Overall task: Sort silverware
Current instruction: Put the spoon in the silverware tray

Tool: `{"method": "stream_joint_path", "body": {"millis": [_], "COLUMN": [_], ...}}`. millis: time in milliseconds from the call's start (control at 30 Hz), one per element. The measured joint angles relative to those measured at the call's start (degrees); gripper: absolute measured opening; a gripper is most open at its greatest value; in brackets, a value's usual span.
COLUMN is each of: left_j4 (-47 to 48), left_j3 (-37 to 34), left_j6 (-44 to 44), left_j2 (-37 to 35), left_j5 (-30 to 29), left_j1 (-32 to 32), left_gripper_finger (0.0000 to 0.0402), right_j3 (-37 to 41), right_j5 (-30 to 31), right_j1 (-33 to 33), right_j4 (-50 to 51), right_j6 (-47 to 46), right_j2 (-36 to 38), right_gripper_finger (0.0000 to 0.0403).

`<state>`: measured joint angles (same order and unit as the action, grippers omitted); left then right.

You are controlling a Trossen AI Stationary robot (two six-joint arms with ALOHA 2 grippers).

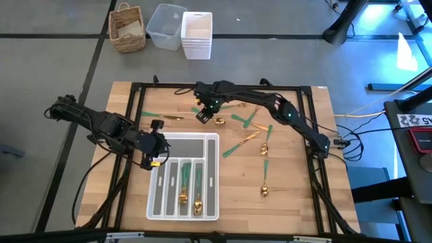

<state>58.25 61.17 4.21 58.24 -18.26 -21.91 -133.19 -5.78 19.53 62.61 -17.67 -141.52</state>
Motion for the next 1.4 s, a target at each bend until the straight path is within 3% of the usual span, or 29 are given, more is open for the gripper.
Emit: {"method": "stream_joint_path", "body": {"millis": [433,900,1400], "left_j4": [-0.17,-0.21,-0.21], "left_j3": [0.00,0.00,0.00], "left_j6": [1.60,1.79,1.77], "left_j2": [0.02,0.02,0.02], "left_j5": [0.00,0.00,-0.02], "left_j1": [0.00,0.00,0.00], "left_gripper_finger": [0.0090,0.0090,0.0090], "right_j3": [0.00,5.55,5.79], "right_j5": [3.74,3.47,5.33], "right_j1": [0.06,0.44,0.37], "right_j4": [-0.17,-2.69,-2.72], "right_j6": [3.20,4.31,4.48], "right_j2": [-2.20,-2.24,-2.23], "right_gripper_finger": [0.0103,0.0103,0.0103]}}
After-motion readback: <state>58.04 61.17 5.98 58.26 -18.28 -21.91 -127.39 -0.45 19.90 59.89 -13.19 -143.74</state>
